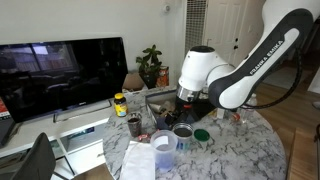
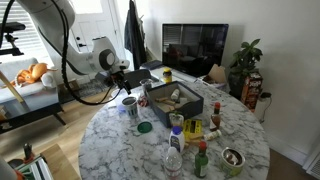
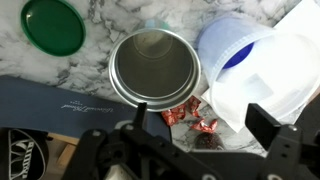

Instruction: Remove the silver cup from the plastic cup, pick up both the plastic cup and silver cup and put the in the box

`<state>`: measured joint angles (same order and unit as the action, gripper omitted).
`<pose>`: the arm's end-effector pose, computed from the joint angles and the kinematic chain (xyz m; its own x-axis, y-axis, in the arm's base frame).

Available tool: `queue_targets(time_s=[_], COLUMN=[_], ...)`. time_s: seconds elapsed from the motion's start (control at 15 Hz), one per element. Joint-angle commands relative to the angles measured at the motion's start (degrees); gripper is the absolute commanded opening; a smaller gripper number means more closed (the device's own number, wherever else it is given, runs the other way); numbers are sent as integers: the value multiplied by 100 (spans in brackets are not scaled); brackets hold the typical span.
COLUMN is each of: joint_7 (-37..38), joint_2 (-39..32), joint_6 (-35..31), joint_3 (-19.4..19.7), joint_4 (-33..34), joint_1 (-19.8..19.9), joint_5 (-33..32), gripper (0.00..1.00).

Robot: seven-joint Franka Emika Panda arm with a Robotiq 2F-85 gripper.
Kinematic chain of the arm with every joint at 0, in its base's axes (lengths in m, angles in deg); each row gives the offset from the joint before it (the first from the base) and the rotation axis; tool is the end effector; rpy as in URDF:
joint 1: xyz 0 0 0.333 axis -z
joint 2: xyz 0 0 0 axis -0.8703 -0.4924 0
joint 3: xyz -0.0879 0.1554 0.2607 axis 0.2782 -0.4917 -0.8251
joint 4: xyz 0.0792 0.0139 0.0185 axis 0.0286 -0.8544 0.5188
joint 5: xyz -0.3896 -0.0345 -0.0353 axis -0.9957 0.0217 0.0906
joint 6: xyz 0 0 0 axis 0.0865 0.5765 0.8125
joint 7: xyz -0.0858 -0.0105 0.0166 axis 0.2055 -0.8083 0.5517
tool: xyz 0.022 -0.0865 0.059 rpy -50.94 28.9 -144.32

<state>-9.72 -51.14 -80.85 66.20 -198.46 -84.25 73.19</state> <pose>0.5080 0.2404 0.2552 0.9637 -0.0562 0.2609 -0.0434 -0.9976 -0.0544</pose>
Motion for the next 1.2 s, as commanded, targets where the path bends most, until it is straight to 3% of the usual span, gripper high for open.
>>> queue_targets(time_s=[0.0,0.2,0.4,0.67,1.0,1.07,1.13], joint_7=[-101,-125,213,221,120,80,57], joint_2=[118,-115,-362,-684,-1122,-1197,-1265], joint_6=[668,886,632,563,530,545,567], joint_3=[-356,-526,-216,-35,-65,-69,-63], joint_4=[5,178,305,572,931,1008,1061], joint_1=[91,123,-102,-162,-133,-131,-130], joint_5=[448,577,-88,-406,-212,-179,-153], gripper=[100,100,100,100,100,98,78])
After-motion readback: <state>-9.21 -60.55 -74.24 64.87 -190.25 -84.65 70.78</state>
